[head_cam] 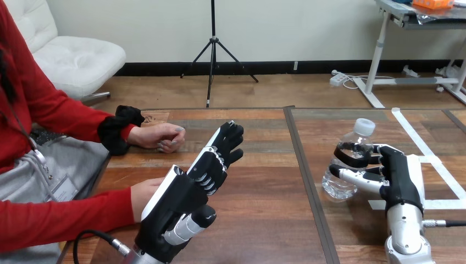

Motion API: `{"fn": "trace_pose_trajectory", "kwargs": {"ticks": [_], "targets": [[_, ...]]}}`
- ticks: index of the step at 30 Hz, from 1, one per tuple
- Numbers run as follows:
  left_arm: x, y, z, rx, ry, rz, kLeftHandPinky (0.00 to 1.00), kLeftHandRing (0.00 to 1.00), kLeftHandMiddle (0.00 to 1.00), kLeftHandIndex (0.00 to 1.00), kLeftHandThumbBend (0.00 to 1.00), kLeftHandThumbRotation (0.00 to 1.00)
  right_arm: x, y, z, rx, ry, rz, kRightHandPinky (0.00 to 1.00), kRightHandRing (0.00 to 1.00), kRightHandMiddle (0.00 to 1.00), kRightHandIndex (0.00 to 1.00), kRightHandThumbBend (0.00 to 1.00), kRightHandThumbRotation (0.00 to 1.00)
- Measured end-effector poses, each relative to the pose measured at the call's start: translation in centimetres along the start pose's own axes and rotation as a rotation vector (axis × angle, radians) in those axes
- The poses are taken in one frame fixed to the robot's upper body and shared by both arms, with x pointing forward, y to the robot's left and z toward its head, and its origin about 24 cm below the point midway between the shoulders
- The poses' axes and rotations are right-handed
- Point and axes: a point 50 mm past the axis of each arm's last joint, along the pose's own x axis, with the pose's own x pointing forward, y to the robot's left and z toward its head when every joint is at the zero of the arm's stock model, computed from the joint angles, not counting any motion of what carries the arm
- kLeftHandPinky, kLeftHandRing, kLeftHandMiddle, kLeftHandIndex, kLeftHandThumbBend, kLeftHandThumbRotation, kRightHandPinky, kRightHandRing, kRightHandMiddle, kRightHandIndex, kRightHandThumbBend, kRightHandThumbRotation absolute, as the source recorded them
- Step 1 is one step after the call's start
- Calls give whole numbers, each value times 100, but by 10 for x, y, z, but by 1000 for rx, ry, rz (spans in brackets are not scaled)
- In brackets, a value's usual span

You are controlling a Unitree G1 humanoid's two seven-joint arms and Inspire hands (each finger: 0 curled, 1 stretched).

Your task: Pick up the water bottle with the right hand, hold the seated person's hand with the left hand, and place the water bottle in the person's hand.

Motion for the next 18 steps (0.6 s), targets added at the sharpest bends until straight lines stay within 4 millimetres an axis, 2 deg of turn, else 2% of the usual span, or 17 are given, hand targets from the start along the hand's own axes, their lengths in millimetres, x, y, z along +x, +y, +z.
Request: {"fn": "trace_pose_trajectory", "kwargs": {"ticks": [18], "targets": [[0,-1,-2,6,17,-4,96,100,100,100,100,80,-6,-1,-4,28,-31,-1,38,45,55,62,81,0]]}}
